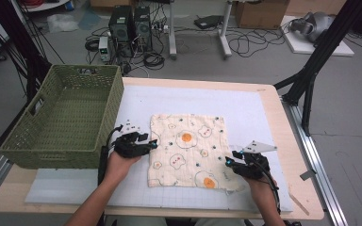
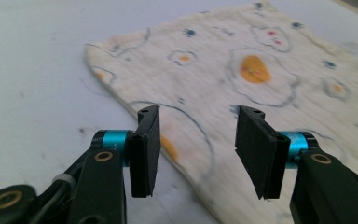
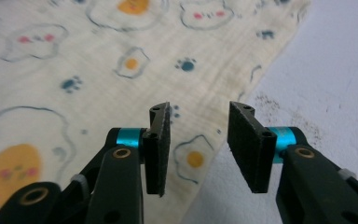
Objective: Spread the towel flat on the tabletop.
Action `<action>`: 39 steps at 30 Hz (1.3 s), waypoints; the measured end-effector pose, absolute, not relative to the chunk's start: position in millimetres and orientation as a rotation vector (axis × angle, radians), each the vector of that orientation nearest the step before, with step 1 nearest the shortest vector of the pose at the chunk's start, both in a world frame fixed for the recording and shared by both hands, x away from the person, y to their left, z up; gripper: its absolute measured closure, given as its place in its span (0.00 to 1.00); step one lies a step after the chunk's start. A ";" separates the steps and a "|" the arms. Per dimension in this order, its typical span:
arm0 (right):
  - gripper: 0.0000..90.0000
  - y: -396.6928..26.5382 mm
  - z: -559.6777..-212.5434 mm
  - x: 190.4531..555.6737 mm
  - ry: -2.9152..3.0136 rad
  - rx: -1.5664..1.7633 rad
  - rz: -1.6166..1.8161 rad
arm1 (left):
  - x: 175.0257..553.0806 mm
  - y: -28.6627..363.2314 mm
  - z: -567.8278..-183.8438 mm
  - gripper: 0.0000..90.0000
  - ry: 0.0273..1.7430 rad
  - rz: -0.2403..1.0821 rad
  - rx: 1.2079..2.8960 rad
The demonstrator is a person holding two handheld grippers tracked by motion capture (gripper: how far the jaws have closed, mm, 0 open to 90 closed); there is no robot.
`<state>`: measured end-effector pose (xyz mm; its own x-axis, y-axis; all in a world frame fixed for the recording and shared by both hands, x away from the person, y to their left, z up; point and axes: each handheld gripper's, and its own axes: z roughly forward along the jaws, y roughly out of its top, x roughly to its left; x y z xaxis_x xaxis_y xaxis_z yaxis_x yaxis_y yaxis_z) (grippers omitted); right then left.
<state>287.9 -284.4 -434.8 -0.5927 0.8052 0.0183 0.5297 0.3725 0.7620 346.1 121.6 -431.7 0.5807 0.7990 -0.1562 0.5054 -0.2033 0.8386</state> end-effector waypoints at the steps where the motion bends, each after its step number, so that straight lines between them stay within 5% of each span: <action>1: 0.68 -282.6 -437.7 290.7 2.293 1.184 1.031 | 352.8 120.8 -434.3 0.57 1.081 0.404 1.864; 4: 0.77 -282.1 -445.5 293.5 2.310 1.218 1.020 | 366.3 118.9 -438.7 0.59 1.115 0.414 1.862; 6: 0.96 -283.1 -444.2 290.6 2.345 1.208 1.030 | 375.3 116.7 -439.5 0.62 1.133 0.411 1.858; 8: 0.97 -282.0 -441.0 286.3 2.358 1.197 0.975 | 383.1 113.9 -439.1 0.68 1.145 0.413 1.815; 11: 0.96 -282.6 -437.9 279.5 2.362 1.180 0.915 | 394.9 111.7 -447.2 0.69 1.212 0.410 1.816; 15: 0.78 -286.5 -436.7 276.9 2.347 1.170 0.963 | 408.3 106.9 -450.4 0.66 1.245 0.424 1.796; 20: 0.72 -287.6 -436.0 277.2 2.337 1.141 1.007 | 424.3 102.0 -451.0 0.63 1.275 0.422 1.804; 23: 0.71 -287.4 -433.5 277.4 2.316 1.131 1.026 | 425.8 99.3 -452.2 0.71 1.278 0.460 1.825; 27: 0.70 -286.3 -433.9 278.6 2.313 1.123 1.038 | 425.5 92.5 -451.3 0.95 1.268 0.526 1.883; 31: 0.70 -285.2 -434.0 278.2 2.310 1.120 1.033 | 427.5 86.8 -448.3 0.97 1.266 0.675 1.933; 34: 0.70 -286.5 -432.5 280.9 2.290 1.129 1.032 | 428.1 90.9 -448.0 0.95 1.249 0.691 1.910; 37: 0.68 -287.7 -432.6 290.6 2.263 1.154 1.024 | 427.2 94.1 -443.1 0.60 1.241 0.651 1.834; 39: 0.65 -288.1 -431.7 305.9 2.224 1.185 1.010 | 424.4 96.9 -438.2 0.57 1.209 0.600 1.807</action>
<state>305.9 -288.1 -431.7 -0.5463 0.8371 -0.0291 0.5288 0.3716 0.7630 424.4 96.9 -438.2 0.4155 0.9071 -0.0669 0.4946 -0.1636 0.8536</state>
